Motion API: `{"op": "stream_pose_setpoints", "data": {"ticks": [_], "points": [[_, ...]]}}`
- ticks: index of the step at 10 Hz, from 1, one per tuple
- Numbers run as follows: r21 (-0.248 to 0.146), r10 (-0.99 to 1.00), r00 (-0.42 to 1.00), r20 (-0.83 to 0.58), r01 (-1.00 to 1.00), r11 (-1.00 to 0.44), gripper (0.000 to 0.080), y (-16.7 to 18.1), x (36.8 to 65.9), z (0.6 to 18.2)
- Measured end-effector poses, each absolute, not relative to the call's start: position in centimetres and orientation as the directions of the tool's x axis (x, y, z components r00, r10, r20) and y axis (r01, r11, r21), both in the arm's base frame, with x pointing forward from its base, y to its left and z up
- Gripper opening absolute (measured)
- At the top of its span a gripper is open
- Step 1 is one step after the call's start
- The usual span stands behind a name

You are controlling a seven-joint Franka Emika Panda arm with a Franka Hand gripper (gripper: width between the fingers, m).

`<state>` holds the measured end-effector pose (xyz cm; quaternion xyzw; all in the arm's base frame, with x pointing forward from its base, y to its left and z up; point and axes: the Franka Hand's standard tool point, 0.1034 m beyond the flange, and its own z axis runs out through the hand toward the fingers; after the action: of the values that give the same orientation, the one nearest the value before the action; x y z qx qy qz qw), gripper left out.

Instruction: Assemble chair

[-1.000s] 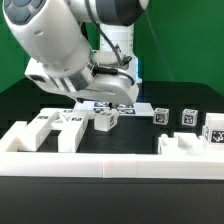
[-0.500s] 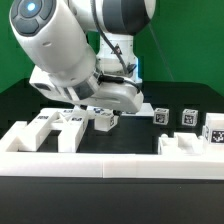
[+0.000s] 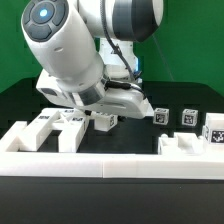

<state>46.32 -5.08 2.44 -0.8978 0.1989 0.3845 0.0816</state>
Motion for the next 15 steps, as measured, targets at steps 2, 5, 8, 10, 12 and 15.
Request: {"op": "stream_pose_setpoints", "data": {"ticks": [2,5,8,10,12,15], "points": [[0.007,-0.295,0.624,-0.723,-0.42,-0.907,0.0649,-5.1,46.27,2.43],[0.005,-0.289,0.629,-0.722,-0.412,-0.911,0.0649,-4.65,46.53,2.66],[0.004,-0.288,0.632,-0.719,-0.41,-0.912,0.0649,-4.48,46.58,2.63],[0.006,-0.291,0.632,-0.718,-0.412,-0.911,0.0649,-4.59,46.39,2.42],[0.006,-0.291,0.632,-0.718,-0.412,-0.911,0.0649,-4.58,46.39,2.42],[0.006,-0.292,0.63,-0.719,-0.415,-0.91,0.0649,-4.73,46.34,2.42]]}}
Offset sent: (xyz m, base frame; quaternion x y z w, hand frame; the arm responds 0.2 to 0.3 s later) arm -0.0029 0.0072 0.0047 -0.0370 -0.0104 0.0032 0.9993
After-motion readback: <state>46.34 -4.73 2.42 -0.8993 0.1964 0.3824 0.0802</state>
